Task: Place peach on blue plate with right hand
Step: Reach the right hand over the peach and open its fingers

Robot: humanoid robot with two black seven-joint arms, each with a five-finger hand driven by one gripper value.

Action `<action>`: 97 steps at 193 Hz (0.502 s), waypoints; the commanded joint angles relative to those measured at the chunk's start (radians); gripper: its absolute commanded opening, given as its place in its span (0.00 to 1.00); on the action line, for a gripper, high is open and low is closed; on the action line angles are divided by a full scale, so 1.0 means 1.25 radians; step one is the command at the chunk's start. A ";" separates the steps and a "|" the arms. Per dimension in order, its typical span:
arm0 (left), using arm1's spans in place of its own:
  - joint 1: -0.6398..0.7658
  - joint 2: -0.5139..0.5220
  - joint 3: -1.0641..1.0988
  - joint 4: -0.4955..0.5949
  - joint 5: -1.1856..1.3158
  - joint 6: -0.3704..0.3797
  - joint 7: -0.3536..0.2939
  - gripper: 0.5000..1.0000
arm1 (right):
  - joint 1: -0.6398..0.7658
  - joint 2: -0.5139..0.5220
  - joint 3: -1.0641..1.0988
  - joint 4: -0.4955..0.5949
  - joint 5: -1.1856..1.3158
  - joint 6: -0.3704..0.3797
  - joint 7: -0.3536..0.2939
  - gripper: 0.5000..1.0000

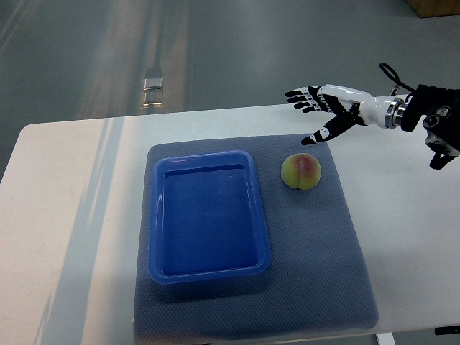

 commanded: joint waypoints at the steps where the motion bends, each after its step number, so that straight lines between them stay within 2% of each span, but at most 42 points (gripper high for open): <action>1: 0.000 0.000 0.001 -0.001 0.001 0.000 0.000 1.00 | 0.013 -0.014 -0.039 0.042 -0.122 -0.001 0.027 0.88; 35: 0.000 0.000 0.001 0.001 -0.001 0.000 0.000 1.00 | 0.021 -0.015 -0.045 0.048 -0.244 -0.007 0.059 0.88; 87: 0.000 0.000 -0.001 -0.001 -0.001 0.000 0.000 1.00 | 0.020 -0.009 -0.048 0.052 -0.327 -0.012 0.061 0.88; 97: -0.001 0.000 0.001 -0.001 -0.001 0.000 0.000 1.00 | 0.019 -0.001 -0.057 0.047 -0.338 -0.029 0.060 0.88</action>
